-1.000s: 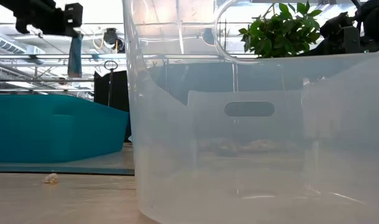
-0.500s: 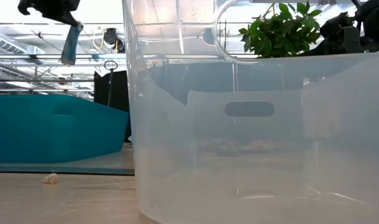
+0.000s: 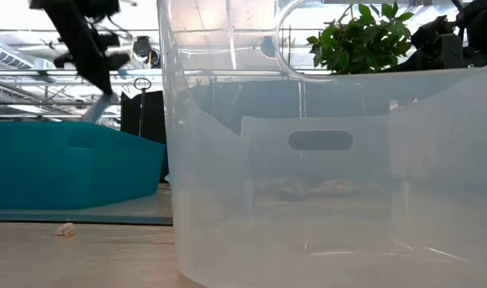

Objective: Pick and place Granola Bars by type
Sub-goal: Put the yellow granola bar into the top transparent bin

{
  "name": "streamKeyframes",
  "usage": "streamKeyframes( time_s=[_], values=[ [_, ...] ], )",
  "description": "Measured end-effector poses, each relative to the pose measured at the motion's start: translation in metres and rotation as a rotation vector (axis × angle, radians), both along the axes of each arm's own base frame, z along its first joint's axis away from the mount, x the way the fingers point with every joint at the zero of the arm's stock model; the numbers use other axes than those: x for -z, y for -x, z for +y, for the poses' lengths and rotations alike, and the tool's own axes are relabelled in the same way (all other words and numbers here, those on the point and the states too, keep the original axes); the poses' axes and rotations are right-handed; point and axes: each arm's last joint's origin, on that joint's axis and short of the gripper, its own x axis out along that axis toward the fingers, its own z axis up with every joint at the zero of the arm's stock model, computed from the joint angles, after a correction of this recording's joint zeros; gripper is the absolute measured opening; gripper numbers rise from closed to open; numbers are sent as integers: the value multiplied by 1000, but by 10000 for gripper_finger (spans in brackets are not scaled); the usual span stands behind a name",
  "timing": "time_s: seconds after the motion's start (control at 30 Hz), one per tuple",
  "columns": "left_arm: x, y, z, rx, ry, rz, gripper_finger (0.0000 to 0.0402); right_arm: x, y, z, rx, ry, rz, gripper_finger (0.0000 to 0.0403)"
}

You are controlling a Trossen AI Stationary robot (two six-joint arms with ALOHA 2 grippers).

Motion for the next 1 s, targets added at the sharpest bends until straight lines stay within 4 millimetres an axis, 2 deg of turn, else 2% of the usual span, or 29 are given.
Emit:
streamKeyframes(
  time_s=[0.23, 0.43, 0.63, 0.87, 1.0],
  values=[
    [28, -7, 27, 4, 200, 61, 0, 0, 0, 0, 0, 0, 0, 152],
    [49, -17, 42, 83, 346, 75, 0, 0, 0, 0, -1, 0, 0, 151],
    [69, -26, 53, 93, 436, 113, 0, 0, 0, 0, 0, -1, 4, 152],
    [83, -37, 61, 192, 516, 67, 0, 0, 0, 0, 0, -1, 5, 151],
    [89, -39, 67, 127, 478, 102, 0, 0, 0, 0, 0, -1, 5, 149]
  ],
)
